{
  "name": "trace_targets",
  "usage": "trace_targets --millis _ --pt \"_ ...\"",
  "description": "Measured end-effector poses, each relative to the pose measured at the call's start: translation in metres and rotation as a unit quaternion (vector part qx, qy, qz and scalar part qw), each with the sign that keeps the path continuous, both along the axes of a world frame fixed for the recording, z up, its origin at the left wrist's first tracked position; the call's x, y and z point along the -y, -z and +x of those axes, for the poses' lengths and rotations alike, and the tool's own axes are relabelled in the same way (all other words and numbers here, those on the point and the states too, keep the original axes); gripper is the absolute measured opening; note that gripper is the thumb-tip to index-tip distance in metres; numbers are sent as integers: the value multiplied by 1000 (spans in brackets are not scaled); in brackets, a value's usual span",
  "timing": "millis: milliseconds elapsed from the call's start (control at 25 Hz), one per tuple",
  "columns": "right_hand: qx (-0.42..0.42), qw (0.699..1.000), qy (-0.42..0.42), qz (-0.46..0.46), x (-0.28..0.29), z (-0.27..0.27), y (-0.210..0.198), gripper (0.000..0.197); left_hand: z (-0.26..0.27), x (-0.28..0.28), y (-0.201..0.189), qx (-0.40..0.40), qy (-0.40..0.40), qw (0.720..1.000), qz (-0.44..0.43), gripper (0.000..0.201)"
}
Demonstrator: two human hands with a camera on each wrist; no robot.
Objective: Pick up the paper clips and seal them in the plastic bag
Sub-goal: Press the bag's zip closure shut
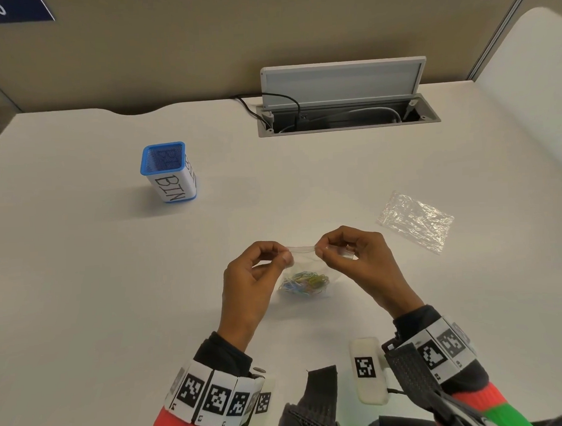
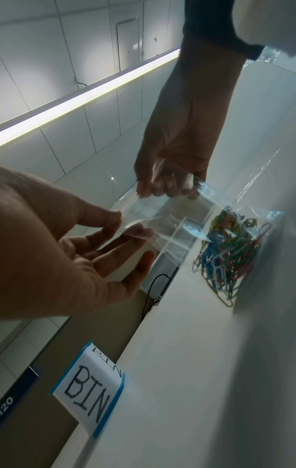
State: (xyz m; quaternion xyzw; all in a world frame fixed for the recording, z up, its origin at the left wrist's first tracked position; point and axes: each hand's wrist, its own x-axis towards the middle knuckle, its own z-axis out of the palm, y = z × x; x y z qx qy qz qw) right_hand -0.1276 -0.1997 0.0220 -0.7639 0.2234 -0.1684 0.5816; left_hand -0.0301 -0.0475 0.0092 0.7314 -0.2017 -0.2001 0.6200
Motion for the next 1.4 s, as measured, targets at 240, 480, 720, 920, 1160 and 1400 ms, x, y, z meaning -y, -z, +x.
trace_targets --millis 240,480,720,920,1160,1400 --pt "-29 999 -27 -14 -5 4 3 12 -1 -1 1 3 9 1000 -3 11" --pt "-6 997 -25 -68 -5 1 3 2 2 -5 3 10 0 1000 -3 8" --pt "-3 991 -25 -135 -8 5 5 9 -3 -4 2 14 22 1000 5 7" --pt "6 995 -4 -96 -11 4 5 9 -3 -4 1 10 0 1000 -2 11" --pt "-4 998 -6 -67 -14 4 2 5 1 -8 -2 27 -20 999 3 10" --pt "2 997 -11 -74 -15 6 5 2 4 -9 -5 33 -7 999 8 16"
